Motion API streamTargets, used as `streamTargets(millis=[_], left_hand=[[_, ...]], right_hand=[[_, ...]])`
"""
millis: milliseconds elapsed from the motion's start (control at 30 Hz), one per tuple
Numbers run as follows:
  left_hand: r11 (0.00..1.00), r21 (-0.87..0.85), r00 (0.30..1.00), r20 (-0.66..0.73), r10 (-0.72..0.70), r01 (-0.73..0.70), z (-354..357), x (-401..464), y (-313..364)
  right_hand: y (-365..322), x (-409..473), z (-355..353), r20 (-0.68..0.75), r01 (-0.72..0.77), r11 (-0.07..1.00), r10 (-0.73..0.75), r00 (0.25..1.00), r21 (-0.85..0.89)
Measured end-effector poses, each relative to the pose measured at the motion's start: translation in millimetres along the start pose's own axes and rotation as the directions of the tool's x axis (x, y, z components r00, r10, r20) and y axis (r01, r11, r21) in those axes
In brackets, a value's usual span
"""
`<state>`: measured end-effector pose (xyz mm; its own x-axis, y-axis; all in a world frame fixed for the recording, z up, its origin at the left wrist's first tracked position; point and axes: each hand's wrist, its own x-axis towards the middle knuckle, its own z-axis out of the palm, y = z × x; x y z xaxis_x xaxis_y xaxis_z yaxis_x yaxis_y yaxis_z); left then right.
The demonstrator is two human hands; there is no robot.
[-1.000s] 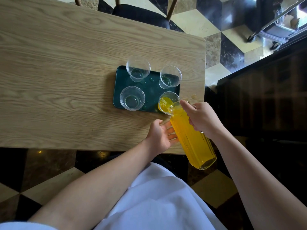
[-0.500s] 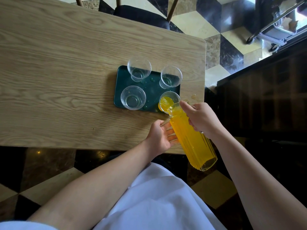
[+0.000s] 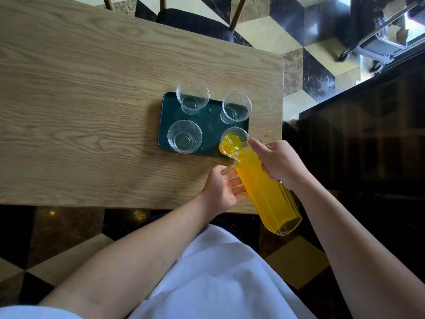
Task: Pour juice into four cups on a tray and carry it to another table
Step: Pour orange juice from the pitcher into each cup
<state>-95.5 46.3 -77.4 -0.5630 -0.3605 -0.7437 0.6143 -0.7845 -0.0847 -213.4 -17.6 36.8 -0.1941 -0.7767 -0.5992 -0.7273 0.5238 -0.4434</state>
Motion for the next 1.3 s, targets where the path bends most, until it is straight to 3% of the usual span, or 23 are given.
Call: streamTargets(millis=[833, 1300], left_hand=[[1.0, -0.024, 0.999, 0.035, -0.01, 0.011, 4.5, -8.7, -1.3], [0.989, 0.124, 0.995, -0.051, 0.088, -0.082, 21.8, -17.3, 7.9]], right_hand=[[1.3, -3.5, 1.1, 0.01, -0.002, 1.0, 0.002, 1.0, -0.016], [5.1, -12.1, -16.7, -0.007, 0.054, 0.985, -0.053, 0.999, 0.165]])
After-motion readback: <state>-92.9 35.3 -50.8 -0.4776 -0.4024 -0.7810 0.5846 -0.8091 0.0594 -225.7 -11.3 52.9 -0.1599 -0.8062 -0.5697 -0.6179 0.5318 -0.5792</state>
